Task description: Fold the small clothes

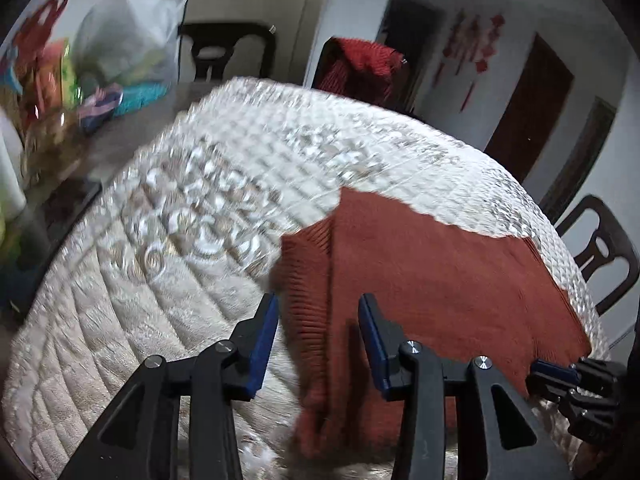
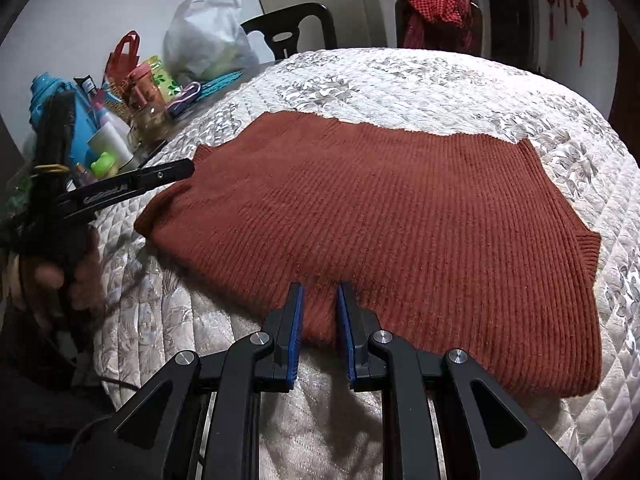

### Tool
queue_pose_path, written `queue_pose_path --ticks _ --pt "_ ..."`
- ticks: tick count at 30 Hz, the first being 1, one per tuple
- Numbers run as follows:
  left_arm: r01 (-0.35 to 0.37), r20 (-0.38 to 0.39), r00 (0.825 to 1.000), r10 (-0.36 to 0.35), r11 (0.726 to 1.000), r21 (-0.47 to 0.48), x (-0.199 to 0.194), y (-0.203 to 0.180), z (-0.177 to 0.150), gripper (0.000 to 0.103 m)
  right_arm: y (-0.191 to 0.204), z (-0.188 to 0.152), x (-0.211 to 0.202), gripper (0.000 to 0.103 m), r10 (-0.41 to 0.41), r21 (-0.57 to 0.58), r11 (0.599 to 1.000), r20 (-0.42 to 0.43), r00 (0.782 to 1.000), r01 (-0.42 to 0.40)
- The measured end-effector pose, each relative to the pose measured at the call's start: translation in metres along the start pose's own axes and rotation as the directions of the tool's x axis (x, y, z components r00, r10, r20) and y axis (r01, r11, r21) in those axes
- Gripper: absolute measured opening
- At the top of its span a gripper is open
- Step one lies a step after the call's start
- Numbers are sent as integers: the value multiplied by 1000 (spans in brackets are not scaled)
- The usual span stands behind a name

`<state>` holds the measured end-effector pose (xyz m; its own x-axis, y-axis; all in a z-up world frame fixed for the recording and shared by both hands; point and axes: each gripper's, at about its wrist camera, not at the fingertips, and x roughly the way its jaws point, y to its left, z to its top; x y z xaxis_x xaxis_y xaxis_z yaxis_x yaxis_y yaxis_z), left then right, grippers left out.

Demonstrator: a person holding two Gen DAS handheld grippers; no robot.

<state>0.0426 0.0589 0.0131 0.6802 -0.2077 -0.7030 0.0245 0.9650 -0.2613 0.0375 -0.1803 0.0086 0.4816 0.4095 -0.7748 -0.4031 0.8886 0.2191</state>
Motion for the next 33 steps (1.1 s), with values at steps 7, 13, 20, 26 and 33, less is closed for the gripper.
queue_pose_path --ticks 7,13,20,26,33 --pt "72 -48 996 -74 997 -40 23 3 6 50 4 11 -2 18 21 -11 1000 30 999 -21" --pt "97 -50 994 -99 994 -41 22 -1 5 51 -2 30 12 18 17 -4 1000 41 999 -16" --pt "186 -59 980 -191 979 -82 8 2 -11 50 -7 35 16 18 19 10 1000 37 999 -19" --pt "218 -63 972 -225 971 -96 6 -1 -14 30 -5 17 3 18 67 -1 998 30 997 -67" --pt "293 19 956 -292 953 -75 -17 -14 6 18 -3 -5 -9 18 111 -26 994 4 994 -110"
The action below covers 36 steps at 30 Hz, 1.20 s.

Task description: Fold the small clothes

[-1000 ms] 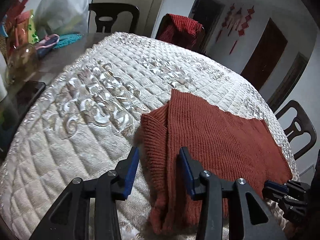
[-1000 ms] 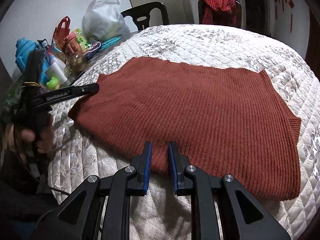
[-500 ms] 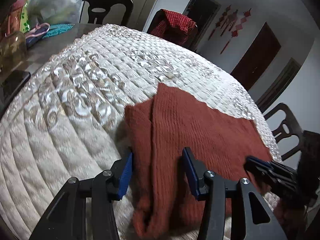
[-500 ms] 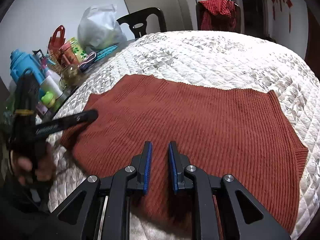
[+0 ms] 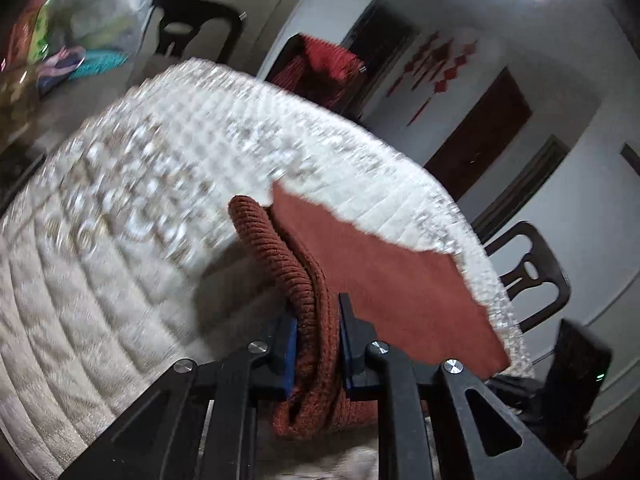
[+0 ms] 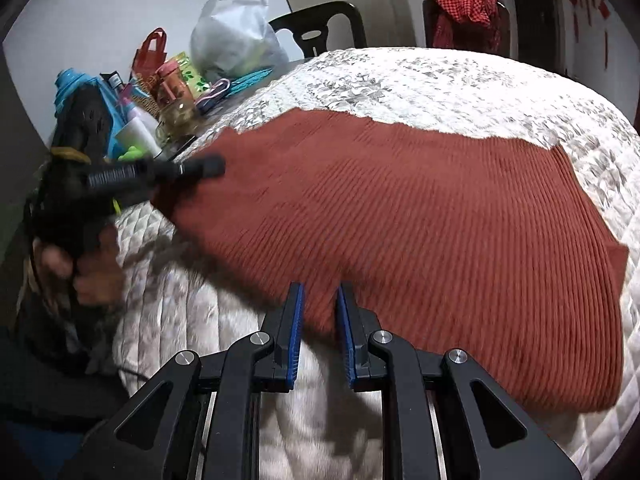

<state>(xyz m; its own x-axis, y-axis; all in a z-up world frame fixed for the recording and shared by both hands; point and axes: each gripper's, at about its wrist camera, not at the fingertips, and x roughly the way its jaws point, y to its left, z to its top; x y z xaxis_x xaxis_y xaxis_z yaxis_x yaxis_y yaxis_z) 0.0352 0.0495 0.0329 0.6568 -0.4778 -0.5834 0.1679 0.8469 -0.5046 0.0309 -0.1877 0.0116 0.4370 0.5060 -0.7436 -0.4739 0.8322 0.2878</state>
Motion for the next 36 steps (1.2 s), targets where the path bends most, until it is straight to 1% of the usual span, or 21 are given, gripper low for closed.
queue_pose_path --ticks 3,6,11,15,17,19,20,22,23,24,25,26,27,28,29,31,33,34,35,36 --pt "39 27 999 -40 998 53 -5 -24 13 18 -11 2 -17 18 -23 33 999 50 998 21" --pt "75 37 996 -80 991 112 -6 -51 23 18 -26 4 -35 18 -57 79 996 100 993 50" --pt "144 7 989 -149 966 213 7 -104 29 18 -52 0 -57 18 -99 159 984 152 983 74" --pt "208 -58 978 -200 941 267 30 -143 24 17 -66 -10 -69 18 -116 209 975 168 979 79" --pt "238 -111 970 -215 930 282 48 -158 16 17 -72 -15 -72 18 -122 228 970 168 978 82" --pt "252 -173 963 -208 922 293 69 -167 2 17 -79 -19 -74 18 -123 250 965 165 978 79" --pt "257 -213 956 -200 922 290 82 -169 -5 17 -83 -20 -76 18 -123 260 962 165 979 77" --pt "277 -300 935 -190 918 283 106 -169 -20 17 -90 -22 -78 18 -118 286 956 163 980 68" --pt "278 -329 927 -180 918 282 113 -168 -25 18 -92 -23 -78 18 -114 297 953 163 980 62" --pt "284 -345 921 -181 918 277 116 -168 -29 20 -95 -25 -79 18 -110 309 949 164 980 55" --pt "291 -340 921 -190 916 276 113 -168 -29 23 -99 -26 -80 18 -107 325 945 167 980 48" --pt "310 -337 917 -211 911 272 107 -171 -28 30 -101 -27 -82 18 -104 338 940 173 979 40" --pt "335 -329 913 -242 905 264 100 -171 -25 34 -104 -28 -84 18 -96 353 935 185 978 25" --pt "347 -312 913 -261 900 262 92 -172 -22 36 -107 -28 -87 18 -81 369 929 201 976 1" --pt "351 -287 918 -274 897 269 84 -171 -17 37 -110 -28 -89 19 -68 382 924 216 974 -21" --pt "331 -219 936 -276 901 281 66 -164 -7 37 -113 -27 -95 25 -36 403 912 253 967 -71" --pt "279 -160 957 -242 918 280 56 -150 4 37 -113 -26 -97 40 2 414 902 281 960 -123" --pt "242 -131 968 -213 928 283 52 -142 6 37 -113 -25 -97 43 27 420 895 292 956 -153" --pt "211 -113 976 -186 936 282 51 -134 8 37 -113 -24 -96 45 52 426 886 301 952 -183" --pt "178 -101 983 -156 944 276 50 -125 8 37 -112 -23 -95 45 75 431 878 306 949 -208"
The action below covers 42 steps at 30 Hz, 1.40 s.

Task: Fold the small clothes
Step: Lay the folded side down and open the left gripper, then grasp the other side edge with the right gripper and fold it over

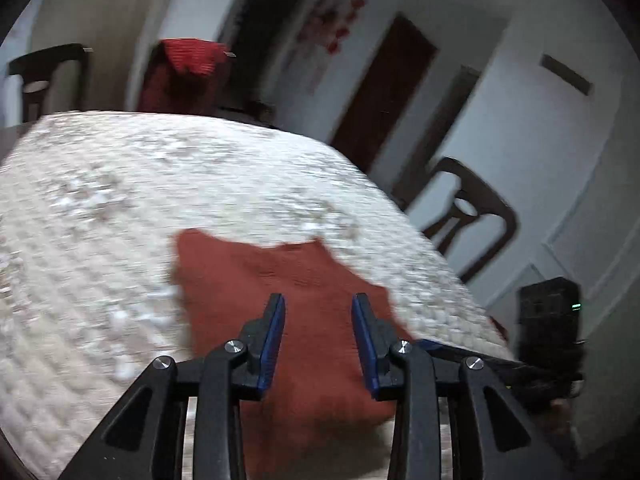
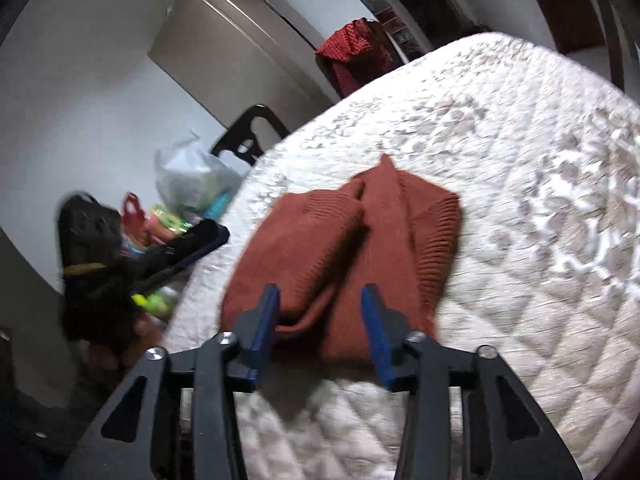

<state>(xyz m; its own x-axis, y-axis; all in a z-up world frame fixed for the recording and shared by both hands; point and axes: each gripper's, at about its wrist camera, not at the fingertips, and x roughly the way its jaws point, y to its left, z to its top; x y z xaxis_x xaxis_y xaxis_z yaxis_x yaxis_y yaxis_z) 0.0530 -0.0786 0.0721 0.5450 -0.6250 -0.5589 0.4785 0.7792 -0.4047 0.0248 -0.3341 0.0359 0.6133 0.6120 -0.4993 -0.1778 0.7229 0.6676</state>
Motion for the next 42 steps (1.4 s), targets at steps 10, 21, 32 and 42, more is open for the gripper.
queue_pose_path --ticks 10,21,32,42 --pt "-65 -43 997 65 998 3 16 21 -26 37 0 2 47 46 7 102 995 -153 988 9" --pt "-69 -43 997 71 997 32 18 24 -28 37 -2 15 71 38 -8 107 994 -200 980 30" --pt "-67 -14 998 69 994 86 16 4 -10 37 -8 39 23 13 -24 35 999 -69 997 27" --pt "-73 -82 993 85 987 140 43 -10 -23 37 -56 24 16 14 -81 101 991 -85 993 89"
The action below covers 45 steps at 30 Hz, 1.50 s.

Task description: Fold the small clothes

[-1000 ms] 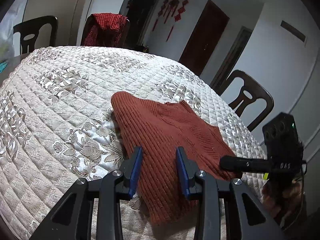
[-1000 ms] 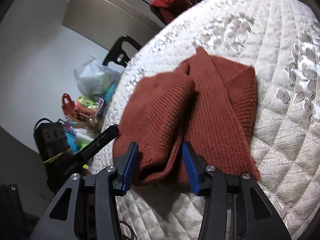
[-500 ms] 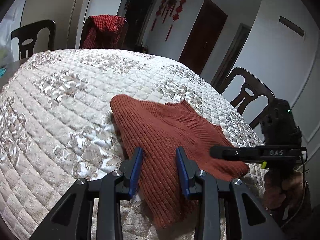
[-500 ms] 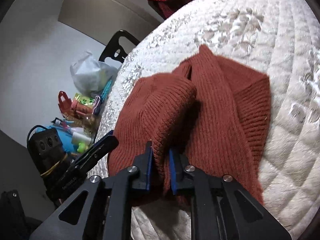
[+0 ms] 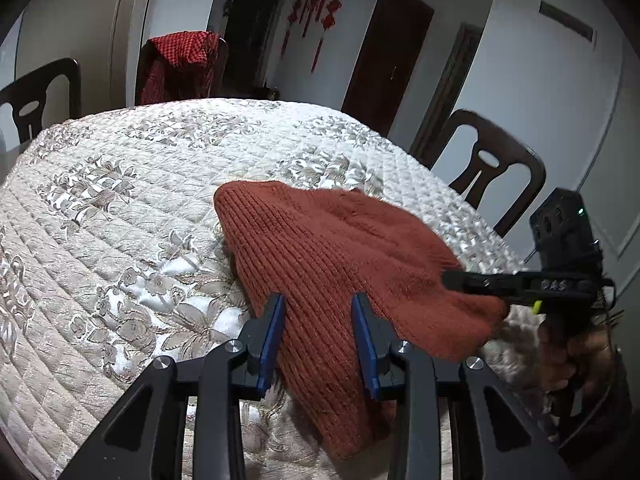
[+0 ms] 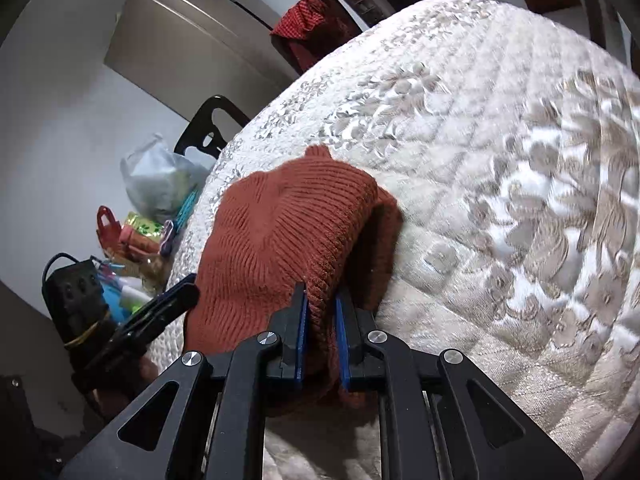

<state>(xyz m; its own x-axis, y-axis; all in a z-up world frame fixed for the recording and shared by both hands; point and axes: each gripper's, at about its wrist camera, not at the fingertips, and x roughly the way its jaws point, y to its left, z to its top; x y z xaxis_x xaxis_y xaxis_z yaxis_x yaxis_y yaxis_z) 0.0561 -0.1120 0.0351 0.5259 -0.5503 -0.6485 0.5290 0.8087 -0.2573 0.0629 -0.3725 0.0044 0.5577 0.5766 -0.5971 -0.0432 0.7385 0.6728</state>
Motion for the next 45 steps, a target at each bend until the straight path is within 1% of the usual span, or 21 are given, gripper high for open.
queue_pose_path --ticks 3,5,8,9,11,13,15,17,19,22,25,28,30,31,32,33,34,38,39,42,45 --pt "-2 -5 1000 2 1000 -7 -3 1 1 37 5 3 -7 16 -19 -26 999 10 1000 19" --pt "-5 6 1000 5 1000 -8 -8 1 4 37 17 5 -22 16 -40 -74 996 54 998 44" --pt "4 32 999 -4 1000 2 -16 -5 7 37 38 4 -42 16 -15 -157 987 100 995 31" --pt "12 37 999 -12 1000 9 -18 -9 7 37 45 2 -43 16 -13 -183 983 97 995 30" --pt "24 33 999 -24 999 22 -18 -16 6 37 56 -8 -37 16 -14 -239 971 53 998 27" --pt "37 17 999 -37 999 38 -16 -20 0 37 56 -21 -26 15 -43 -266 963 4 999 42" --pt "38 -8 999 -38 999 34 -10 -20 -8 37 43 -29 -17 12 -97 -256 963 -23 995 88" --pt "39 -24 999 -38 999 23 -4 -18 -15 37 33 -31 -15 0 -118 -230 967 -26 993 109" --pt "26 -15 1000 -25 999 37 -5 -20 -17 37 29 -30 -18 0 -107 -220 970 -21 994 100" --pt "24 -19 1000 -23 999 36 -6 -21 -11 37 39 -26 -20 0 -124 -253 960 -9 992 117" --pt "16 11 1000 -16 999 34 -10 -18 2 37 50 -15 -26 3 -98 -269 957 41 994 106" --pt "-3 41 999 2 999 33 -6 -17 17 37 50 -2 -20 4 -93 -257 961 69 993 108" --pt "-19 19 1000 19 1000 20 7 -12 19 37 40 4 -9 4 -101 -237 965 56 993 111" --pt "-27 -9 1000 27 1000 10 14 -8 18 37 32 6 1 4 -128 -212 968 32 991 132" --pt "-41 -36 999 41 999 6 21 -6 14 37 24 4 5 3 -121 -187 975 17 993 122" --pt "-47 -28 998 48 999 15 21 -6 11 37 18 4 4 2 -83 -166 982 26 996 86" --pt "-48 -18 999 49 998 27 19 -8 8 37 17 3 2 1 -83 -163 983 27 996 86" --pt "-37 -25 999 37 999 22 15 -8 15 37 26 8 -2 1 -113 -188 975 36 993 117" --pt "-44 -20 999 45 999 24 16 -7 20 37 29 11 -2 4 -118 -201 972 44 992 124" --pt "-90 -7 996 90 996 21 23 -2 36 37 35 26 1 4 -143 -224 962 66 987 155" --pt "-125 -25 992 126 992 20 39 4 44 37 29 38 18 4 -177 -231 956 48 983 183"
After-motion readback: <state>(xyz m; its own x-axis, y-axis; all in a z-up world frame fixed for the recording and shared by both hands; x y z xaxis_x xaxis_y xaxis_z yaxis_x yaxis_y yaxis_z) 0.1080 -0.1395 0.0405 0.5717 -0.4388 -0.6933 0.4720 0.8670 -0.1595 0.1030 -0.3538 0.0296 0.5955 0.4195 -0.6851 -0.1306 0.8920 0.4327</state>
